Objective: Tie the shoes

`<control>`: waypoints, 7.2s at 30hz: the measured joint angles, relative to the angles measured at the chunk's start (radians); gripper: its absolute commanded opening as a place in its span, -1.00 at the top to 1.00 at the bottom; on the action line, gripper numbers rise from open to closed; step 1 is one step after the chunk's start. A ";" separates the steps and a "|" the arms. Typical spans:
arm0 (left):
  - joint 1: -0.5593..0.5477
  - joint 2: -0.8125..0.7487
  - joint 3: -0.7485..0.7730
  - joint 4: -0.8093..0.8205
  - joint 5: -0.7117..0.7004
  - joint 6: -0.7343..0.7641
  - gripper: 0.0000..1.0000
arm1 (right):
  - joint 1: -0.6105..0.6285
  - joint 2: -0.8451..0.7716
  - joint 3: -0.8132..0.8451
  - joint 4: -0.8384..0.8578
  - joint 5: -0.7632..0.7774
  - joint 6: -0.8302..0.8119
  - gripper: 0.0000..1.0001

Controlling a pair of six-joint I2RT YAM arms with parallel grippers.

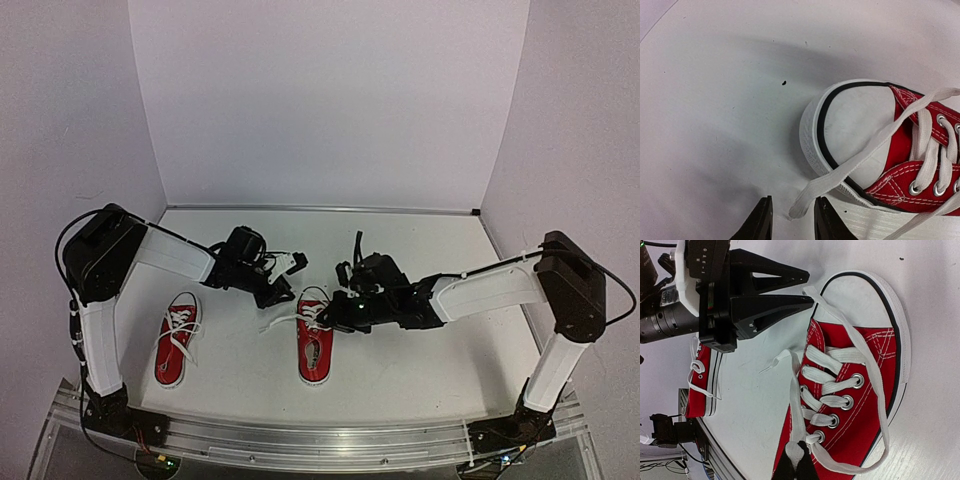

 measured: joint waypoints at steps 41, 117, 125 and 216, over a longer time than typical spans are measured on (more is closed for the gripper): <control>-0.249 -0.813 -0.431 -0.551 -0.461 -0.934 1.00 | 0.000 0.002 0.000 0.023 0.043 0.003 1.00; -0.474 -0.571 -0.161 -0.106 -0.179 -0.291 -0.99 | -0.046 0.011 0.000 0.078 -0.049 -0.040 1.00; -0.233 -0.657 -0.330 0.032 -0.192 -0.535 -0.95 | -0.045 0.026 0.031 0.086 -0.091 -0.042 0.97; -0.098 -0.297 -0.335 0.251 0.127 -0.848 0.83 | -0.035 0.119 0.210 -0.255 -0.085 -0.328 0.64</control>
